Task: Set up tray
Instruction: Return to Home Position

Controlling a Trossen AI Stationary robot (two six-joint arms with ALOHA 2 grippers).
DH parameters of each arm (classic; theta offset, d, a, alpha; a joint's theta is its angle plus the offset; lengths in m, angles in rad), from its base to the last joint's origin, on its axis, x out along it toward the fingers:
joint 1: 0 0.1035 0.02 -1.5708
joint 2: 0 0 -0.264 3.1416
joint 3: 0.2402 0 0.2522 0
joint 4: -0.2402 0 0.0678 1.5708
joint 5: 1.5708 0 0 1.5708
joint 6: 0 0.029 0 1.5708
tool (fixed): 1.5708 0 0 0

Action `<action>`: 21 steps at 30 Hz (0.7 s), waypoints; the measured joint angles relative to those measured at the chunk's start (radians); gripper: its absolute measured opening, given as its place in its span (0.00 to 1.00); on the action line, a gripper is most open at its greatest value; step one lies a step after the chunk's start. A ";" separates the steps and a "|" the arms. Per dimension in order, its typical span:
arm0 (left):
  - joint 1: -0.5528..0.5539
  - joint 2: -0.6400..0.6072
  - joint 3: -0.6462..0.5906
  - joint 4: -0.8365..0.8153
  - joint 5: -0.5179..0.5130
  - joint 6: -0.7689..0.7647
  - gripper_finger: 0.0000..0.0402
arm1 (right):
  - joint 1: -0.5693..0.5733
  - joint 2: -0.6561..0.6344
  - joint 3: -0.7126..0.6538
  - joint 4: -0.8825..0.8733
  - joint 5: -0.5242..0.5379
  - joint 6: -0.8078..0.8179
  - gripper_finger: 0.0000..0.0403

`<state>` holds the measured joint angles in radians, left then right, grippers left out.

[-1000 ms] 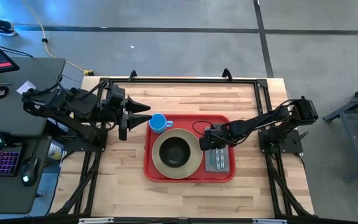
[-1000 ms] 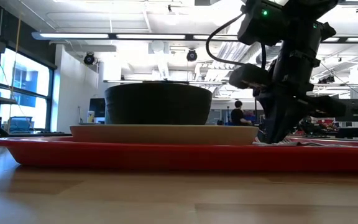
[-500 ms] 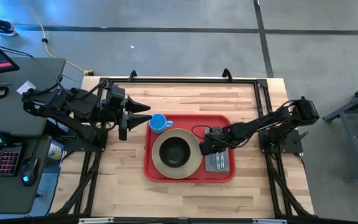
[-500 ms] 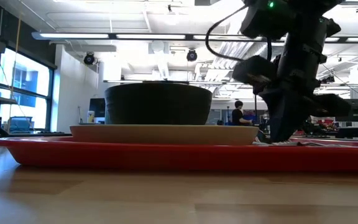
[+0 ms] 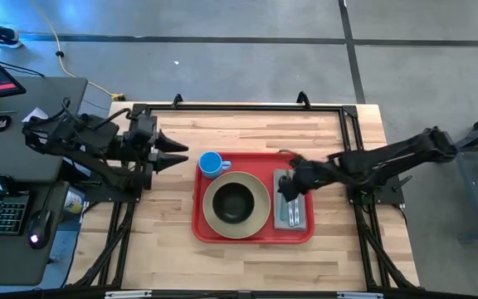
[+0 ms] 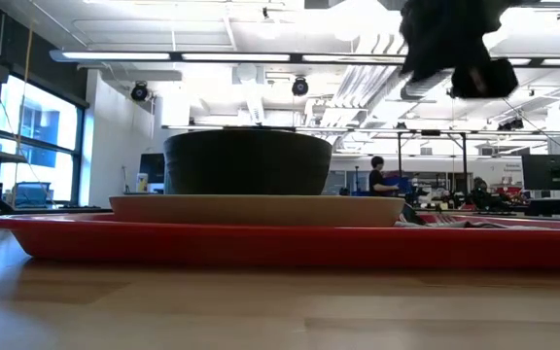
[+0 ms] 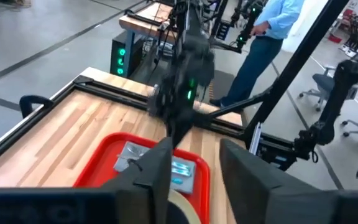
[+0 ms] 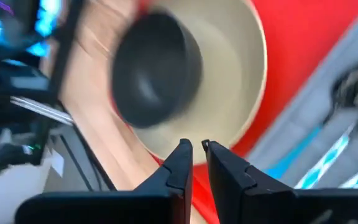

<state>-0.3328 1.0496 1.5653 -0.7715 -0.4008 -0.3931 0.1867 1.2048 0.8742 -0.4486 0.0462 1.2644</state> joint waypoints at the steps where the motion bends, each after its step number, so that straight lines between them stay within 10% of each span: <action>1: 0.000 -0.015 -0.016 -0.004 0.003 -0.001 0.40 | 0.000 -0.032 0.000 -0.001 0.028 -0.016 0.10; 11: 0.000 -0.231 -0.320 0.127 -0.029 -0.001 0.05 | 0.006 -0.289 0.000 -0.023 0.245 -0.449 0.01; 21: -0.001 -0.439 -0.636 0.405 -0.015 0.056 0.08 | 0.055 -0.468 0.000 -0.005 0.351 -0.774 0.00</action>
<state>-0.3336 0.6107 0.9297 -0.3662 -0.4160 -0.3374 0.2421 0.7368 0.8742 -0.4541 0.3972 0.4908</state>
